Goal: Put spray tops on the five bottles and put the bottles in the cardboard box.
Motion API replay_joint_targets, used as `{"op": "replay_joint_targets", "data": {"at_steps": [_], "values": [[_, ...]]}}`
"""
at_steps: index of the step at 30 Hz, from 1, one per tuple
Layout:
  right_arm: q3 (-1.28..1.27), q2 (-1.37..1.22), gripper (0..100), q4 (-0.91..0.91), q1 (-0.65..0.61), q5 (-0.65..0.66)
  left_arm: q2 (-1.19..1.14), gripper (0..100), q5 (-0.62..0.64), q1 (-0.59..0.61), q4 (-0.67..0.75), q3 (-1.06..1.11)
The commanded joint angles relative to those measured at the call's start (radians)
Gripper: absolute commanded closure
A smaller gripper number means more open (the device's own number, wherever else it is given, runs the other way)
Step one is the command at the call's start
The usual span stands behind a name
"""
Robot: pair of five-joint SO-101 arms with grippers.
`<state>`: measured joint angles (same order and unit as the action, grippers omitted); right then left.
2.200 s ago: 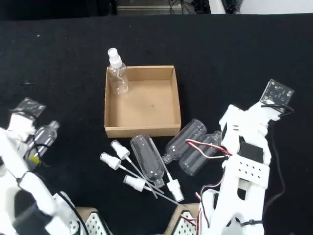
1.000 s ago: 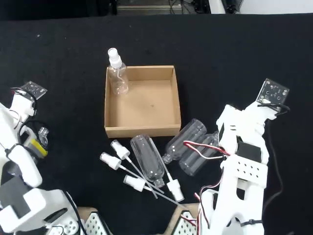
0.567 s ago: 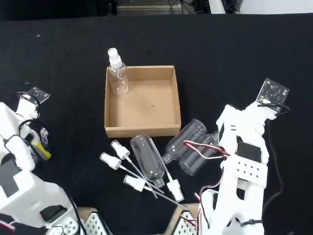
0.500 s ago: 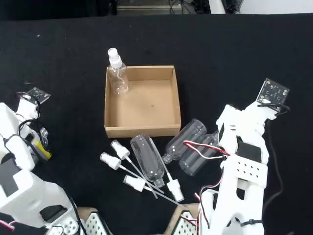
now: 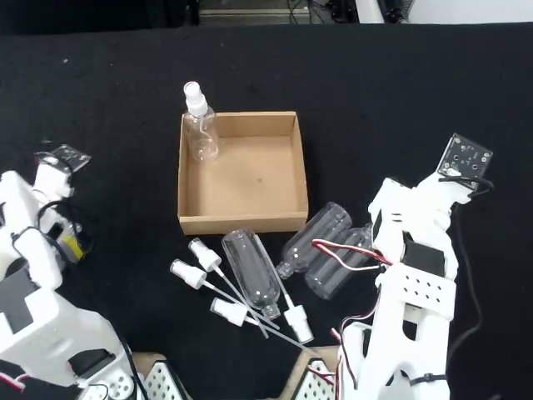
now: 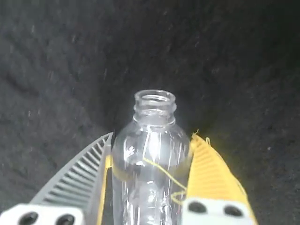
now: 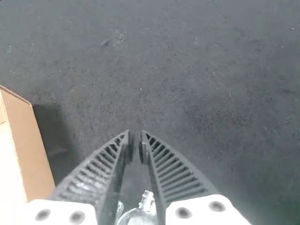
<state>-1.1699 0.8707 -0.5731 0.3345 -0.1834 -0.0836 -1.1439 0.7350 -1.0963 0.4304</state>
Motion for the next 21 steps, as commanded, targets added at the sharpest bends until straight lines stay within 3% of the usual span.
{"op": "replay_joint_targets", "data": {"at_steps": [1, 9, 16, 21], "values": [[0.012, 0.031, 97.7, -0.003, -0.012, 0.003, 0.011, 96, 0.002, 0.116, -0.012, -0.131], [0.012, 0.033, 97.7, -0.002, -0.012, 0.003, -0.094, 95, 0.011, 0.222, -0.015, -0.272], [0.010, 0.033, 97.7, -0.002, -0.012, 0.003, -0.147, 69, 0.012, 0.236, -0.023, -0.272], [0.010, 0.033, 97.7, -0.002, -0.012, 0.003, -0.083, 68, 0.003, 0.234, -0.025, -0.269]]}}
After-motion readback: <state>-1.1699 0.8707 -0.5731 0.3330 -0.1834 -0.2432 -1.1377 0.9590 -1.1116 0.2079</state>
